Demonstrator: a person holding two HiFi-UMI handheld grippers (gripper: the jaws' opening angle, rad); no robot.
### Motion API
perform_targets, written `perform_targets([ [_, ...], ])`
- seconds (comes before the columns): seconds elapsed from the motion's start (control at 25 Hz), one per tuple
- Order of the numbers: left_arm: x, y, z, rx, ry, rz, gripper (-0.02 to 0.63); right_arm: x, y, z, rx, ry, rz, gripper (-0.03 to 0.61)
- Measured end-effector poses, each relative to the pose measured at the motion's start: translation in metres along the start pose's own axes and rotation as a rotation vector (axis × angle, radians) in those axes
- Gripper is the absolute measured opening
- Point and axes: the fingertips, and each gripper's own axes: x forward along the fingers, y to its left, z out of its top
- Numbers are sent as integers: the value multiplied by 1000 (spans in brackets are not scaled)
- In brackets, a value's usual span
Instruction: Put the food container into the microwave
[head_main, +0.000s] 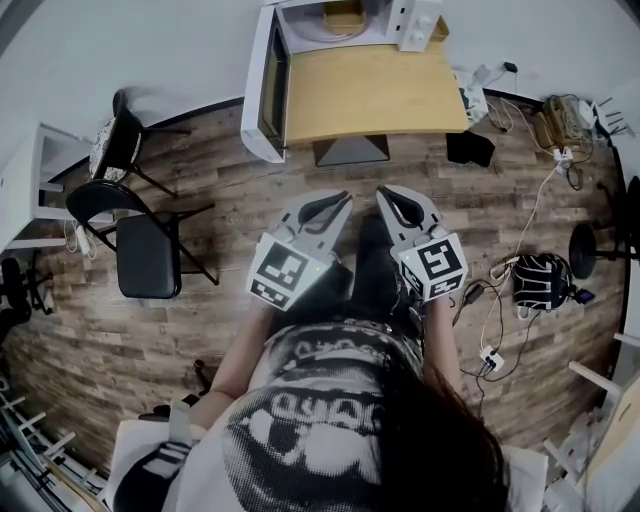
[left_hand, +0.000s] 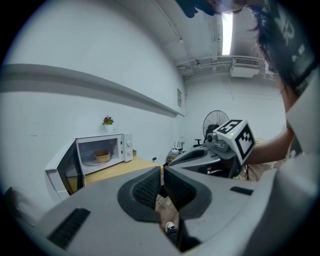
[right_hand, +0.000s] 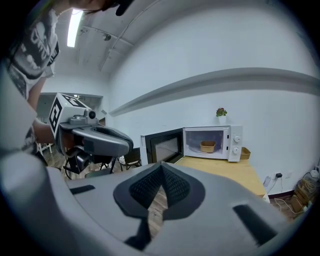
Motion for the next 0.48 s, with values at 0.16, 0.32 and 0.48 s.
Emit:
perform_targets([
  [0.16, -3, -3, 2, 2, -8, 0, 17, -2, -2, -1, 1, 3, -1, 2],
  [0.32, -2, -3, 2, 2, -9, 0, 17, -3, -4, -1, 4, 4, -3, 2],
  [0.48, 1, -3, 4, 6, -17, -4, 17, -4, -11, -2, 1, 9, -8, 2],
])
